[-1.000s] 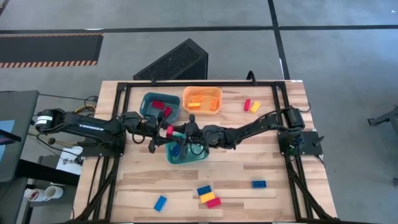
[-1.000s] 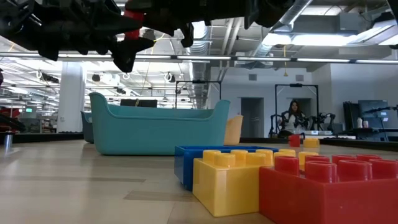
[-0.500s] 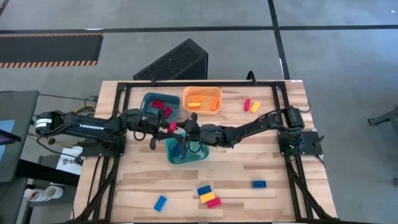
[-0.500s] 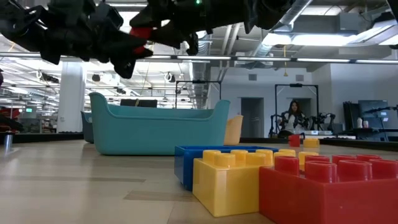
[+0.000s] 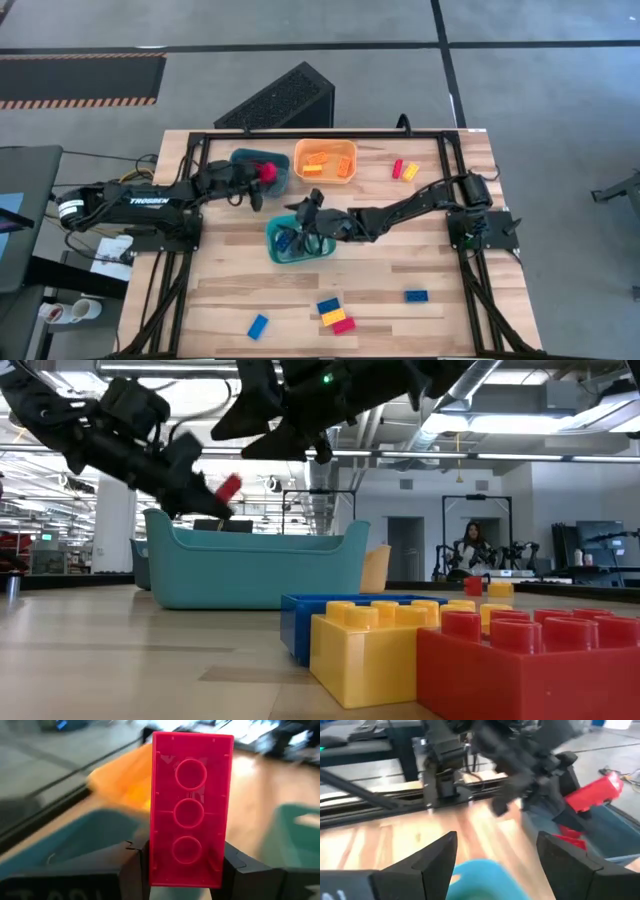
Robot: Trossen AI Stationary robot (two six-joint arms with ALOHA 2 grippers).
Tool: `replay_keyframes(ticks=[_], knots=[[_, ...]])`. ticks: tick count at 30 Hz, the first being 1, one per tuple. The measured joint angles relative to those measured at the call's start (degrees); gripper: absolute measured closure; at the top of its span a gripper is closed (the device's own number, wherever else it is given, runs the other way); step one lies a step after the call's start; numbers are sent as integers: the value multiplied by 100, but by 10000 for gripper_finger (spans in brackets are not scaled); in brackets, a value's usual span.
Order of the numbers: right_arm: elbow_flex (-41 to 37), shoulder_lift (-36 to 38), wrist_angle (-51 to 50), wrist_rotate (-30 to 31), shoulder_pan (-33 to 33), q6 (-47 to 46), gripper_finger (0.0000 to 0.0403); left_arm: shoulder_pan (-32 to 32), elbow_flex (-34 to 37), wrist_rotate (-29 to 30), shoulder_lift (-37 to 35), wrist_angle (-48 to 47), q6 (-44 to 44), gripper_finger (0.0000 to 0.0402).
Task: Sort & place blocks by color
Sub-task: Put the red game piece into the blue bin, then put the yellow game piece into the orange bin
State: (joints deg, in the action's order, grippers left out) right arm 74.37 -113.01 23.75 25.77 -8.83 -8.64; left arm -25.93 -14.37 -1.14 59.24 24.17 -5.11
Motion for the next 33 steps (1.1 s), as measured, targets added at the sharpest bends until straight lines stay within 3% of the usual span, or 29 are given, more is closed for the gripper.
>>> replay_keyframes(ticks=[7,14,19,22,25,30,33], knots=[[0,-2,-237,117,-29,-220,117,-556,2,629,2,-943,-285,289],[0,-2,-219,421,-23,-340,117,-566,0,720,2,-853,-264,109],[6,171,-761,1790,-52,-890,117,-564,0,535,-159,-511,-340,38],[1,493,-1854,2586,-58,-1531,117,-551,1,-259,-544,-213,-426,32],[2,869,-3203,2971,-58,-2367,117,-454,7,-1079,-1066,60,-499,40],[4,1247,-5453,3712,-8,-3982,117,-104,253,-1313,-1808,534,-666,59],[-19,1343,-6706,3680,123,-5188,117,110,314,-1321,-2121,747,-670,68]])
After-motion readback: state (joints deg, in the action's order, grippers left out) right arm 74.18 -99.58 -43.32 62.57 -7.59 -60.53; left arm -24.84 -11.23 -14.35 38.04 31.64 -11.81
